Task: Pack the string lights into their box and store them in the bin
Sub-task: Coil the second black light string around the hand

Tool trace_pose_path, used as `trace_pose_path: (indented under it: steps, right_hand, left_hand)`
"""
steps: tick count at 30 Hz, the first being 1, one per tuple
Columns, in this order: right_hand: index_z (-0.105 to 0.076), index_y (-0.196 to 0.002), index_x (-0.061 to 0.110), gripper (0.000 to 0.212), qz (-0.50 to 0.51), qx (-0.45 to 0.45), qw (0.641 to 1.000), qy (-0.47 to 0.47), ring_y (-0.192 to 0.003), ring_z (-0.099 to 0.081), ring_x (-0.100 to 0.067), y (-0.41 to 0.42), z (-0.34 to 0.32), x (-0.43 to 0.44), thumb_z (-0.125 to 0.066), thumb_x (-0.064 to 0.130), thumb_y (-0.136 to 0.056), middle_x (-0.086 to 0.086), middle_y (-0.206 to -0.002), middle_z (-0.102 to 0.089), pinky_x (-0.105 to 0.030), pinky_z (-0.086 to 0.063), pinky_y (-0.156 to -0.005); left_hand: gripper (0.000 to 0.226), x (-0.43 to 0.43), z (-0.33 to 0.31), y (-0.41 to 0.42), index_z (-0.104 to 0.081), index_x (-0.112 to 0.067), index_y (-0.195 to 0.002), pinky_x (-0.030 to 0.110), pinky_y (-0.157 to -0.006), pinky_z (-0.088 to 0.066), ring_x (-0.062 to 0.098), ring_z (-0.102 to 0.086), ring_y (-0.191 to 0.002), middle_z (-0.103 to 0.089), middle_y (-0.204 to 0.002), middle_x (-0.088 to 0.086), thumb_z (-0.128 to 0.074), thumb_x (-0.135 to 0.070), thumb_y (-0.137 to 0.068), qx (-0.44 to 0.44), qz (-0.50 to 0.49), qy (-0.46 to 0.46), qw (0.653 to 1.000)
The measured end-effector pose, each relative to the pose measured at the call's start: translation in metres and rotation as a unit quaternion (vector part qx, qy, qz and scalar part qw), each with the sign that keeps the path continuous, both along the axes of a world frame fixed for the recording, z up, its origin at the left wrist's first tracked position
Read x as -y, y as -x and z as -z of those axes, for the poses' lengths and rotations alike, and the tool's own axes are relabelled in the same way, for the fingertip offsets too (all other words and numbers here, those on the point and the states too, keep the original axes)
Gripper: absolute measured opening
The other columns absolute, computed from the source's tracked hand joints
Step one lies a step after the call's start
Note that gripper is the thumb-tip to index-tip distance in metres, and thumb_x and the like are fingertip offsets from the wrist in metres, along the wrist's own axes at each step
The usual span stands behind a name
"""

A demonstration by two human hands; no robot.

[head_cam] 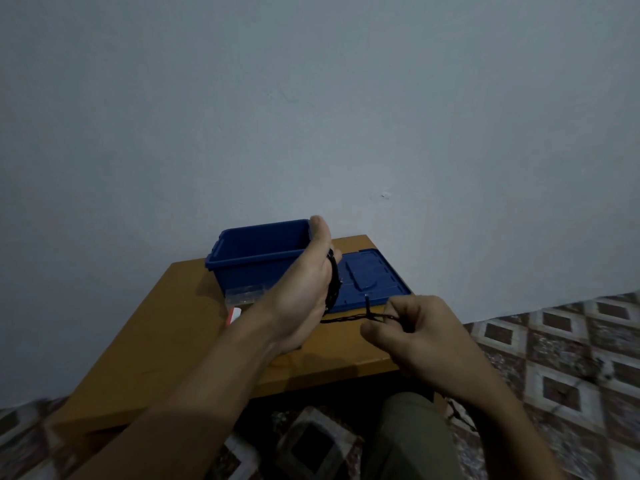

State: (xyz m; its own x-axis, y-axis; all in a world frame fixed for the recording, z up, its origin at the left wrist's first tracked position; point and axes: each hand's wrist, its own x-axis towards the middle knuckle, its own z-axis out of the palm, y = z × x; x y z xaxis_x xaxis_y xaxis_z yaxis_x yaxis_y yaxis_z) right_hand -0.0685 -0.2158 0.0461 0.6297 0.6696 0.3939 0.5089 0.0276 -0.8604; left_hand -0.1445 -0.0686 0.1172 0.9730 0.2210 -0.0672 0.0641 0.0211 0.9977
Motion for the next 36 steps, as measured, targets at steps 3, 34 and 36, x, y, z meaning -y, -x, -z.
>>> trace_pose_path:
  steps: [3, 34, 36]
  right_hand:
    - [-0.052, -0.065, 0.007, 0.034, -0.016, -0.019, 0.998, -0.056, -0.048, -0.049, -0.017, 0.002, -0.003, 0.0, -0.072, 0.018, -0.091, -0.002, -0.052, -0.052, -0.029, -0.043, -0.05]
    - [-0.075, -0.09, 0.012, 0.024, -0.031, -0.057, 0.989, -0.136, -0.061, -0.06, -0.012, 0.002, -0.004, -0.002, -0.065, 0.033, -0.087, -0.007, -0.073, -0.072, -0.023, -0.046, -0.056]
    - [-0.073, -0.091, 0.017, 0.02, -0.019, -0.056, 0.99, -0.124, -0.065, -0.064, -0.031, -0.001, -0.001, -0.004, -0.065, 0.035, -0.089, -0.013, -0.077, -0.073, -0.037, -0.05, -0.057]
  left_hand:
    - [0.097, -0.007, 0.003, -0.002, 0.001, -0.021, -0.16, 0.035, -0.121, -0.01, 0.013, -0.014, -0.153, -0.016, -0.167, -0.001, -0.008, -0.081, -0.084, -0.042, 0.007, -0.043, 0.998]
    - [0.093, -0.016, 0.02, 0.011, -0.065, 0.01, -0.091, 0.035, -0.067, -0.059, 0.028, -0.07, -0.059, -0.069, -0.064, 0.019, -0.029, -0.075, -0.093, -0.054, 0.421, 0.172, 0.889]
    - [0.092, -0.014, 0.02, 0.012, -0.064, 0.012, -0.098, 0.037, -0.075, -0.058, 0.03, -0.073, -0.069, -0.072, -0.073, 0.022, -0.029, -0.073, -0.094, -0.025, 0.434, 0.197, 0.878]
